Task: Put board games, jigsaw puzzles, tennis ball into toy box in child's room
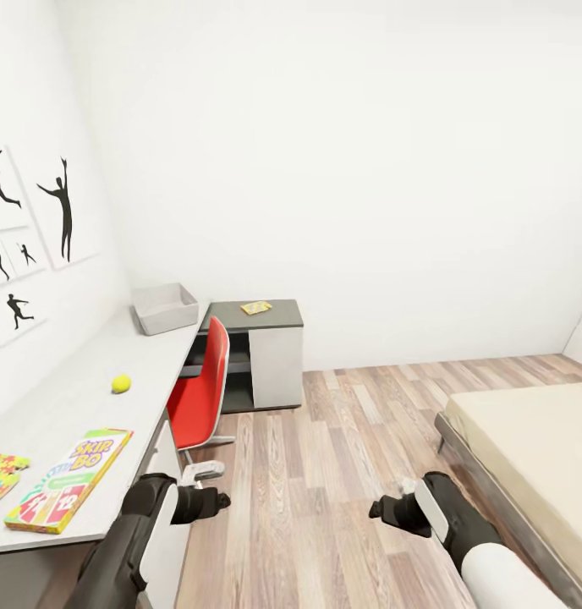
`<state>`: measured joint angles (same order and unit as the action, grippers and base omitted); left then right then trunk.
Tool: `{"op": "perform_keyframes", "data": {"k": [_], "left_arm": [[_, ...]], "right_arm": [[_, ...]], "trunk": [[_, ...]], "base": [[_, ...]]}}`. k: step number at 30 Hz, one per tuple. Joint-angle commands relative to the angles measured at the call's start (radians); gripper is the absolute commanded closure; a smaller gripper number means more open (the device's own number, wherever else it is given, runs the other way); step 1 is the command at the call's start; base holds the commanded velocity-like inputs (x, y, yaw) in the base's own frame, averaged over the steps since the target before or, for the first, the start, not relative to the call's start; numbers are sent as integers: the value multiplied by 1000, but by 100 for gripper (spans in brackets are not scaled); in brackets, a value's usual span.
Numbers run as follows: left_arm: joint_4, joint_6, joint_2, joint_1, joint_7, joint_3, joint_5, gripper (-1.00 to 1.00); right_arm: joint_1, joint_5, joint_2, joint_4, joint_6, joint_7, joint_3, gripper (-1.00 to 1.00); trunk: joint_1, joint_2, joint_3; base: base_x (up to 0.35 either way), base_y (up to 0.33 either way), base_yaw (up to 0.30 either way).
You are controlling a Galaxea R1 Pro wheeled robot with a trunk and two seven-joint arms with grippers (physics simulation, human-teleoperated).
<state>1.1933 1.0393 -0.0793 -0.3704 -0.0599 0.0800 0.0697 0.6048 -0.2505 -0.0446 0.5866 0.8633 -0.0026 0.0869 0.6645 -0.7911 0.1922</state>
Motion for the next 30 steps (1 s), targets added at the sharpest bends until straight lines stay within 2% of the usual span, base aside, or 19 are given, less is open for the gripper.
{"op": "perform_keyframes", "data": {"k": [1, 6, 13, 17, 24, 30], "left_arm": [[17, 7, -1, 1, -2, 3, 3, -100], [66, 8, -1, 7, -3, 5, 4, -100], [96, 8, 0, 12, -24, 5, 5, -100], [121, 8, 0, 19, -71, 6, 5, -100], [181, 8, 1, 38, -167, 6, 3, -100], [208, 8, 2, 41, -213, 8, 3, -100]], "right_arm": [[-15, -2, 0, 40, 24, 0, 5, -100], [-86, -3, -6, 207, 110, 1, 18, -100], [-116, -3, -10, 309, 167, 2, 50, -100], [-120, -3, -10, 325, 179, 2, 74, -100], [-121, -5, -11, 331, 184, 10, 89, -100], [-122, -4, -12, 332, 184, 45, 109, -100]], "trunk": [[-4, 6, -1], [-23, 41, -13], [-50, 90, -30], [-65, 118, -42], [-92, 167, -63], [-115, 209, -82]], "base": [[0, 0, -3], [0, 0, -1], [0, 0, 0], [0, 0, 0], [0, 0, 0], [0, 0, 0]]}}
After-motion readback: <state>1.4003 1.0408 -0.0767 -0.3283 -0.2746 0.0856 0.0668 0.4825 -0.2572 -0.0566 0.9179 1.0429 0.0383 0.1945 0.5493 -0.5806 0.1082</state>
